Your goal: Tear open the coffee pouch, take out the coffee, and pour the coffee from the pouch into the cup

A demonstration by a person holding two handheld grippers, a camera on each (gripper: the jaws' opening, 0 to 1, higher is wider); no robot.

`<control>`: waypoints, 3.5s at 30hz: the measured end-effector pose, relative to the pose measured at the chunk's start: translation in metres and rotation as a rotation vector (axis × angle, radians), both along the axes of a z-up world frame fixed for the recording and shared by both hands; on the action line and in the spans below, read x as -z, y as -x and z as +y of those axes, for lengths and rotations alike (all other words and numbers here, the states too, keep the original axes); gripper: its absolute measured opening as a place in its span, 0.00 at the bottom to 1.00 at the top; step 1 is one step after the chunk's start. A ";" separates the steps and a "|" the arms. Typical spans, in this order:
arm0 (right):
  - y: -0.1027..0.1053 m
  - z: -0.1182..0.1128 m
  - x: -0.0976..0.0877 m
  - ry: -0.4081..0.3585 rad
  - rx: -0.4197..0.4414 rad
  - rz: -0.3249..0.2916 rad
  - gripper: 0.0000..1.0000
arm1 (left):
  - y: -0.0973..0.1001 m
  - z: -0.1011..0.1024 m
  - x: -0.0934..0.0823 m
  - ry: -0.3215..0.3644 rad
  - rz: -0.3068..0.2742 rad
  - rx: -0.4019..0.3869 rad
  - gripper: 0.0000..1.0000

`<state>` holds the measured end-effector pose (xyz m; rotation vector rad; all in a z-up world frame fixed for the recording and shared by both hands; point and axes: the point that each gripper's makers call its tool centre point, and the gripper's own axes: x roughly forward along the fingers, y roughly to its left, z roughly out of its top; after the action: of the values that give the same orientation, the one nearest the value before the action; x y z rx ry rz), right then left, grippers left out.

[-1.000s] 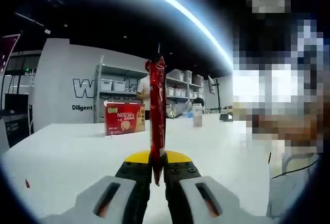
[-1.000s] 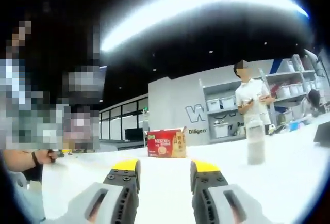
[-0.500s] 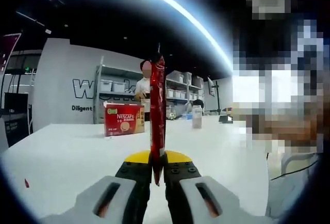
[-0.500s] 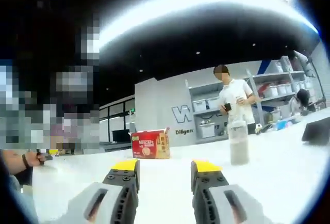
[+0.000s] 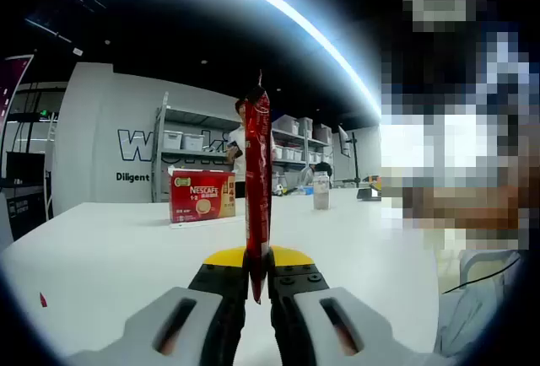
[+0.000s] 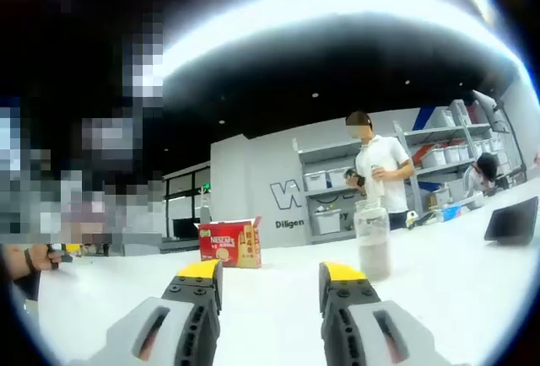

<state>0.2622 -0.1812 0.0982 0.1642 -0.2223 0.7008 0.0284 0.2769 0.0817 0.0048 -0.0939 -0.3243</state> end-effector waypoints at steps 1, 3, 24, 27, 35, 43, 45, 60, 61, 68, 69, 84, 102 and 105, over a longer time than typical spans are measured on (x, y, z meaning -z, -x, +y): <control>-0.001 0.000 0.000 0.004 0.002 -0.002 0.47 | 0.000 0.000 0.000 0.000 0.000 0.000 0.11; -0.004 0.000 0.001 0.029 0.010 -0.027 0.48 | 0.001 -0.001 0.000 0.000 0.000 0.000 0.11; -0.055 -0.024 0.001 0.043 0.103 -0.031 0.46 | 0.004 -0.011 0.003 -0.027 0.018 0.017 0.11; -0.063 -0.028 0.003 0.038 0.111 -0.017 0.46 | 0.003 -0.009 0.003 -0.026 0.016 0.017 0.11; -0.076 -0.029 0.003 0.033 0.113 -0.009 0.47 | 0.004 -0.009 0.002 -0.028 0.015 0.014 0.11; -0.092 -0.033 0.006 0.040 0.128 0.001 0.49 | 0.003 -0.011 0.002 -0.032 0.015 0.012 0.11; -0.094 -0.034 0.007 0.039 0.131 0.004 0.50 | 0.002 -0.012 0.002 -0.034 0.016 0.010 0.11; -0.124 -0.032 0.011 0.092 0.155 0.010 0.52 | -0.005 0.002 0.005 -0.041 0.017 0.010 0.11; -0.126 -0.031 0.013 0.102 0.159 0.017 0.52 | -0.006 0.003 0.006 -0.041 0.019 0.011 0.11; -0.139 -0.039 0.014 0.091 0.184 0.030 0.52 | -0.009 0.006 0.005 -0.040 0.016 0.017 0.11; -0.141 -0.040 0.013 0.085 0.189 0.032 0.52 | -0.008 0.006 0.006 -0.040 0.016 0.019 0.11; -0.166 -0.041 0.014 0.084 0.201 0.032 0.55 | -0.007 0.003 0.006 -0.056 0.020 0.013 0.11; -0.187 -0.036 0.017 0.106 0.189 0.046 0.61 | -0.008 0.003 0.007 -0.057 0.027 0.002 0.11; -0.194 -0.036 0.018 0.118 0.191 0.045 0.61 | -0.008 0.005 0.004 -0.042 0.022 -0.005 0.11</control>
<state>0.4559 -0.2174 0.0800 0.0450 -0.1510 0.5186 0.0362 0.2821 0.0772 0.0431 -0.0648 -0.3213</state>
